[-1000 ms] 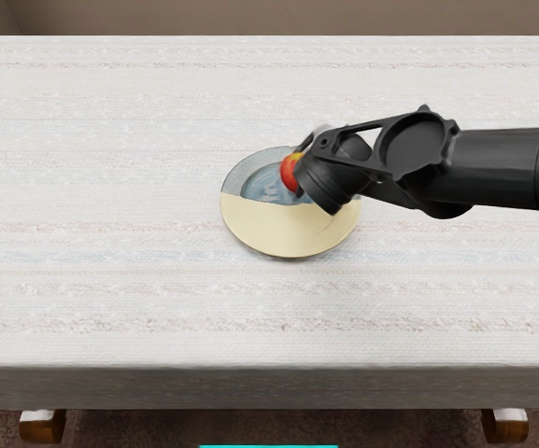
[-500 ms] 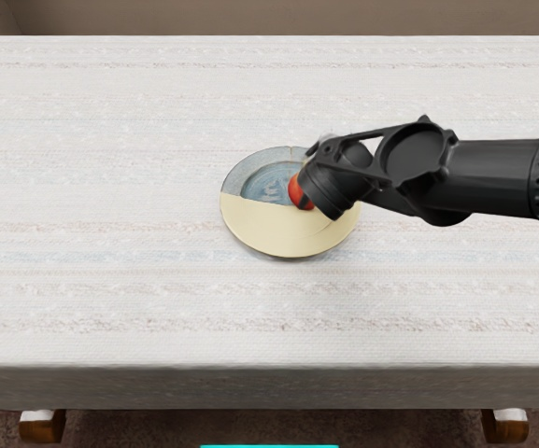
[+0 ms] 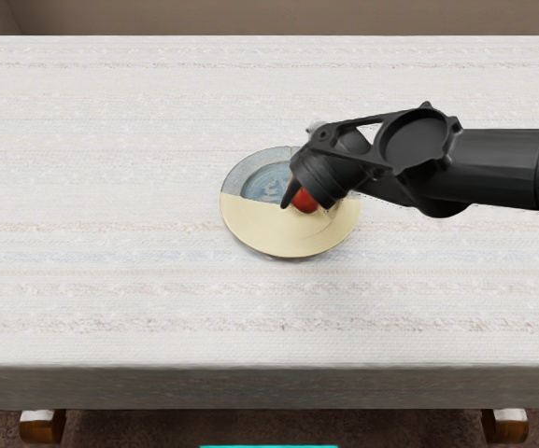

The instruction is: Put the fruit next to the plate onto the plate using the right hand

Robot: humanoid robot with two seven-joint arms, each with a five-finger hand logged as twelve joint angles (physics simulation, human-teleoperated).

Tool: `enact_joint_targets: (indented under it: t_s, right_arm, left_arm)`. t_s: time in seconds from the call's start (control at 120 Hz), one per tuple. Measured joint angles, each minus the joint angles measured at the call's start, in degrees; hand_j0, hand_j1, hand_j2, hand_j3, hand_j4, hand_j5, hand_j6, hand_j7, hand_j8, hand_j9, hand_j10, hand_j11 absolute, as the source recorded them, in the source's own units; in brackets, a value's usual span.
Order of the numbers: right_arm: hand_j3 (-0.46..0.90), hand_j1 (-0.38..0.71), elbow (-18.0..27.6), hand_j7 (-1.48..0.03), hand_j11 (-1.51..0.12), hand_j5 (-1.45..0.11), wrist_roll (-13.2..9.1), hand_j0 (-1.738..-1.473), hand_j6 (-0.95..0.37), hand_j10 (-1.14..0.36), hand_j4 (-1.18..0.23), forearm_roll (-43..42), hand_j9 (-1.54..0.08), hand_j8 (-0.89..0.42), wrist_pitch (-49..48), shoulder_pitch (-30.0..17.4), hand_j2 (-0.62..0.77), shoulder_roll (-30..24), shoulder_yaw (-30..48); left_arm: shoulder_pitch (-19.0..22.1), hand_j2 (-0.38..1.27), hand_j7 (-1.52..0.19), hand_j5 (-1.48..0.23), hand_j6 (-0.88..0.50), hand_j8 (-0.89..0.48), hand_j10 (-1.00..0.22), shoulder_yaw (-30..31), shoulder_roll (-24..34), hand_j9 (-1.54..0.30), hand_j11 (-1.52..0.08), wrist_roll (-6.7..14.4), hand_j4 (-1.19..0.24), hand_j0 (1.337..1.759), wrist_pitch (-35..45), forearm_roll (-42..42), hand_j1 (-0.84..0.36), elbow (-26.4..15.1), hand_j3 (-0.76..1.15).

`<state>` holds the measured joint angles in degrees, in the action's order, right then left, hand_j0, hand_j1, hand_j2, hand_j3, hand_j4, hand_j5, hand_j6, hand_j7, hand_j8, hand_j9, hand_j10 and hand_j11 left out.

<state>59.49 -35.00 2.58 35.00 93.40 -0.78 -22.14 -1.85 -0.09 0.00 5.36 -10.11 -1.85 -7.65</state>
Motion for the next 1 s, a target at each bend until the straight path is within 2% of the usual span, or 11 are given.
enact_joint_targets:
  t_s: [0.133, 0.25, 0.317, 0.425, 0.542, 0.642, 0.758, 1.0]
  right_arm:
    - [0.0, -0.26, 3.9, -0.1, -0.1, -0.1, 0.0, -1.658, -0.07, -0.07, -0.07, 0.0, -0.1, -0.07, -2.4, 0.8, -0.01, -8.7, 7.4]
    - [0.0, -0.27, 7.1, -0.08, -0.08, -0.09, 0.0, -1.658, -0.07, -0.07, -0.07, 0.2, -0.08, -0.07, -16.6, -0.7, -0.01, -18.8, 16.4]
    - [0.0, -0.28, 7.8, -0.08, -0.08, -0.08, 0.0, -1.658, -0.06, -0.06, -0.06, 0.5, -0.08, -0.06, -28.6, -5.0, -0.01, -24.7, 24.3]
    - [0.0, -0.28, 8.1, -0.07, -0.07, -0.07, 0.0, -1.658, -0.06, -0.06, -0.06, 0.8, -0.07, -0.06, -48.1, -14.9, -0.01, -33.3, 38.2]
    - [0.0, -0.29, 8.2, -0.07, -0.07, -0.07, 0.4, -1.658, -0.05, -0.05, -0.05, 2.8, -0.07, -0.05, -62.8, -22.5, -0.01, -40.6, 45.5]
    - [0.0, -0.29, 7.5, -0.07, -0.07, -0.07, 3.0, -1.658, -0.05, -0.05, -0.05, 4.5, -0.07, -0.05, -67.2, -27.7, -0.01, -46.8, 47.7]
    - [0.0, -0.29, 6.4, -0.07, -0.06, -0.06, 4.5, -1.658, -0.05, -0.05, -0.05, 7.3, -0.06, -0.05, -69.1, -31.7, -0.01, -51.7, 48.7]
    - [0.0, -0.29, 3.3, -0.06, -0.06, -0.06, 7.8, -1.658, -0.05, -0.05, -0.05, 8.5, -0.06, -0.05, -70.0, -36.1, -0.01, -55.7, 49.0]
  left_arm:
    - [0.0, 0.05, -0.3, -0.3, -0.23, -0.23, -0.23, 0.0, 0.0, -0.3, -0.3, 0.0, -0.23, 1.658, 0.0, 0.0, 0.07, 0.0, 0.0]
    - [0.0, 0.05, -0.3, -0.3, -0.23, -0.23, -0.23, 0.0, 0.0, -0.3, -0.3, 0.0, -0.23, 1.658, 0.0, 0.0, 0.07, 0.0, 0.0]
    - [0.0, 0.05, -0.3, -0.3, -0.23, -0.23, -0.23, 0.0, 0.0, -0.3, -0.3, 0.0, -0.23, 1.658, 0.0, 0.0, 0.07, 0.0, 0.0]
    - [0.0, 0.05, -0.3, -0.3, -0.23, -0.23, -0.23, 0.0, 0.0, -0.3, -0.3, 0.0, -0.23, 1.658, 0.0, 0.0, 0.07, 0.0, 0.0]
    - [0.0, 0.05, -0.3, -0.3, -0.23, -0.23, -0.23, 0.0, 0.0, -0.3, -0.3, 0.0, -0.23, 1.658, 0.0, 0.0, 0.07, 0.0, 0.0]
    - [0.0, 0.05, -0.3, -0.3, -0.23, -0.23, -0.23, 0.0, 0.0, -0.3, -0.3, 0.0, -0.23, 1.658, 0.0, 0.0, 0.07, 0.0, 0.0]
    - [0.0, 0.05, -0.3, -0.3, -0.23, -0.23, -0.23, 0.0, 0.0, -0.3, -0.3, 0.0, -0.23, 1.658, 0.0, 0.0, 0.07, 0.0, 0.0]
    - [0.0, 0.05, -0.3, -0.3, -0.23, -0.23, -0.23, 0.0, 0.0, -0.3, -0.3, 0.0, -0.23, 1.658, 0.0, 0.0, 0.07, 0.0, 0.0]
